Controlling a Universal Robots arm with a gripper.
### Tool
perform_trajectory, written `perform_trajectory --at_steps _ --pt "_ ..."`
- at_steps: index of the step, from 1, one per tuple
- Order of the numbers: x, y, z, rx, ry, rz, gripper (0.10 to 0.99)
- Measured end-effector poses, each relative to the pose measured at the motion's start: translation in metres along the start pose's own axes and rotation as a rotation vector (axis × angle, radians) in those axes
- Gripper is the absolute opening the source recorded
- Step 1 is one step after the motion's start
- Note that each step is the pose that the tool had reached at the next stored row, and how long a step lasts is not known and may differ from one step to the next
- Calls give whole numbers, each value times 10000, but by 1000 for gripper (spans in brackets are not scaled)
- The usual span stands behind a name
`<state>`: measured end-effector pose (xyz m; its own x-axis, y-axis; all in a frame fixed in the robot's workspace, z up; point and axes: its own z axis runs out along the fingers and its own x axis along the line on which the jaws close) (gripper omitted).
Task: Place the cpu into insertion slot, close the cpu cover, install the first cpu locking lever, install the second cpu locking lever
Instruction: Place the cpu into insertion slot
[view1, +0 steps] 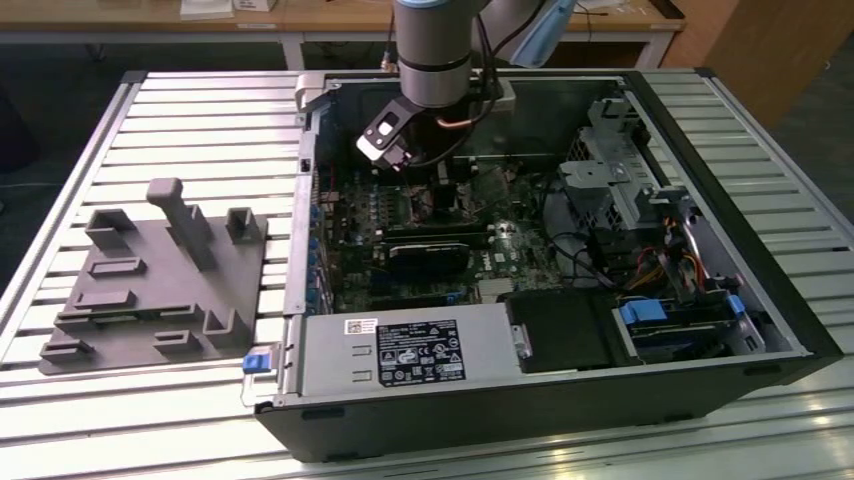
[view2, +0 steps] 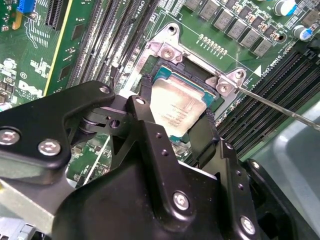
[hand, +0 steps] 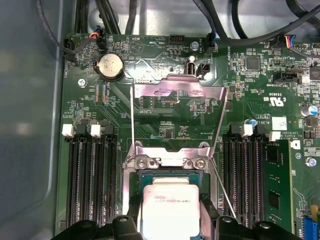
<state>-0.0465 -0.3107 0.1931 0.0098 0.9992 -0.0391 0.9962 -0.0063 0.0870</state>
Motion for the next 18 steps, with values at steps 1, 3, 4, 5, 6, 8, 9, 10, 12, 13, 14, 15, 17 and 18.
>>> perform_trajectory --at_steps 1,3,4,5,6,8,9,10,12,13,14,15,17,18 --pt "0 0 2 1 -1 5 541" --pt "0 0 3 1 -2 8 541" --pt "0 0 3 0 -1 8 541" --pt "0 0 4 0 0 9 541" --pt "0 -1 4 0 -1 9 541" --pt "0 0 4 0 -1 9 541" --pt "0 0 4 0 0 9 541" --pt "0 0 5 0 0 8 541" --pt "1 0 5 -1 1 9 541" --pt "2 0 7 -4 5 9 553" --pt "2 0 7 -3 5 9 553" --pt "1 0 7 -3 4 9 616" --pt "1 -1 6 -1 0 9 616" --pt "1 0 6 0 0 9 616"
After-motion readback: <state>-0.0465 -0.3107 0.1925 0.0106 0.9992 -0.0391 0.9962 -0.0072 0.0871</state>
